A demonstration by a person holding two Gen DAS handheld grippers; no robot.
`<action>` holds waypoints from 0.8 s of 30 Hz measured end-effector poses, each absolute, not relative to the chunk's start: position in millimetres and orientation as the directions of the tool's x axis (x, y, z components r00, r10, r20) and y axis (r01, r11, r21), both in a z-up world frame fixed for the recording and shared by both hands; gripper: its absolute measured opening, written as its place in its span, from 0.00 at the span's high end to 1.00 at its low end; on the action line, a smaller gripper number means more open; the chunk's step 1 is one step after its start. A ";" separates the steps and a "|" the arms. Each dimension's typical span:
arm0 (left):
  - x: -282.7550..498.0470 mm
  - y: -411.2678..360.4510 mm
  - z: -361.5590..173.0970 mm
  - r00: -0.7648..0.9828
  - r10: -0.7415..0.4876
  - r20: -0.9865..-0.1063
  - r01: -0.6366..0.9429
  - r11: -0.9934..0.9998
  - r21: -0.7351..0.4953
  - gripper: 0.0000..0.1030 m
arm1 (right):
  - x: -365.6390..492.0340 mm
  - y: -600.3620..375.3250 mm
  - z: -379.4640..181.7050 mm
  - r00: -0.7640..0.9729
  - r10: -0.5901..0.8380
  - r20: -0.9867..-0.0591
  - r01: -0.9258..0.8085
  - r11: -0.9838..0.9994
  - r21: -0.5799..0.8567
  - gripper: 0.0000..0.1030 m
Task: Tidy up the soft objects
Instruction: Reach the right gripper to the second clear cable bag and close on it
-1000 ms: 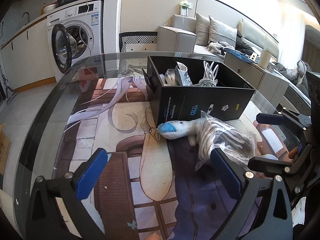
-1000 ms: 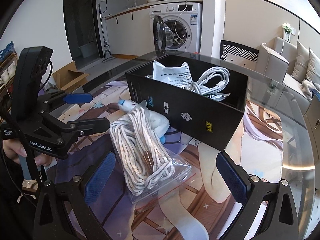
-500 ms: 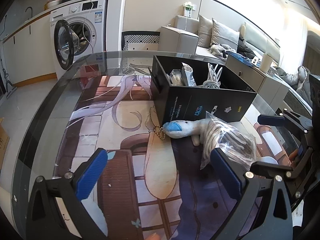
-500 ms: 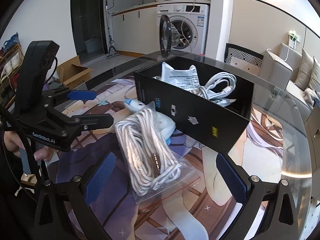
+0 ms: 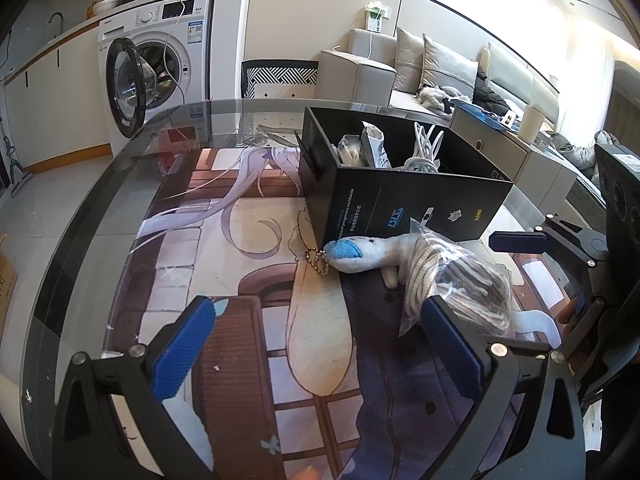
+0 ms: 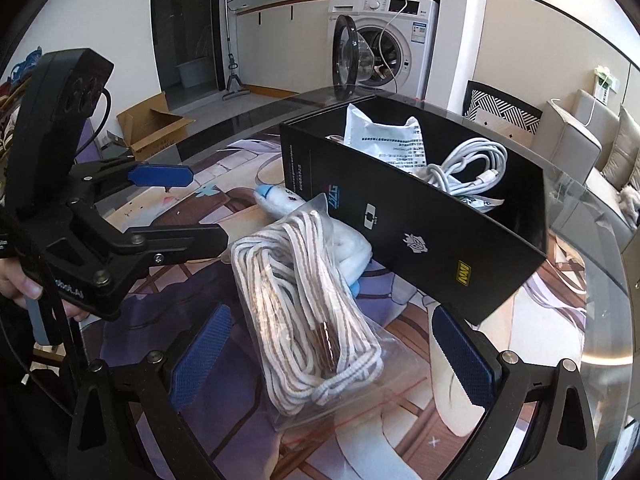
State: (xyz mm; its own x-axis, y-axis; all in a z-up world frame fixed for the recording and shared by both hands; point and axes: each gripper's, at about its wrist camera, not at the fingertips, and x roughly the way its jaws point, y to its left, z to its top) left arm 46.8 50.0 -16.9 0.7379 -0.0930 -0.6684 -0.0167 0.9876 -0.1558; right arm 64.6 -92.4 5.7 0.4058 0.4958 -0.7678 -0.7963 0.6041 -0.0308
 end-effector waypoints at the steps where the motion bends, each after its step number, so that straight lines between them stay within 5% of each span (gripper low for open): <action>1: 46.8 50.1 -16.9 0.738 -0.094 -0.668 -0.016 0.988 -0.157 0.00 | 65.0 -90.9 5.0 0.398 0.497 -0.771 -0.799 0.600 -0.026 0.01; 12: 46.8 50.4 -18.4 0.738 -0.096 -0.668 -0.017 0.987 -0.160 0.00 | 58.4 -85.4 -0.8 0.353 0.513 -0.782 -0.829 0.560 -0.006 0.31; 17: 47.0 51.1 -19.0 0.736 -0.095 -0.670 -0.019 0.987 -0.162 0.00 | 55.4 -93.2 2.1 0.349 0.534 -0.770 -0.830 0.558 0.011 0.53; 24: 46.9 50.7 -18.7 0.735 -0.094 -0.671 -0.018 0.987 -0.158 0.00 | 45.5 -104.7 9.9 0.373 0.560 -0.740 -0.835 0.551 -0.003 0.58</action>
State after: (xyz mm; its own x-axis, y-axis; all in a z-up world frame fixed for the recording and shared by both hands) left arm 46.9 50.7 -18.7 0.7352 -0.0939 -0.6713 -0.0178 0.9873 -0.1577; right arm 45.5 -104.7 9.9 0.3725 0.5600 -0.7401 -0.8346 0.5509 -0.0032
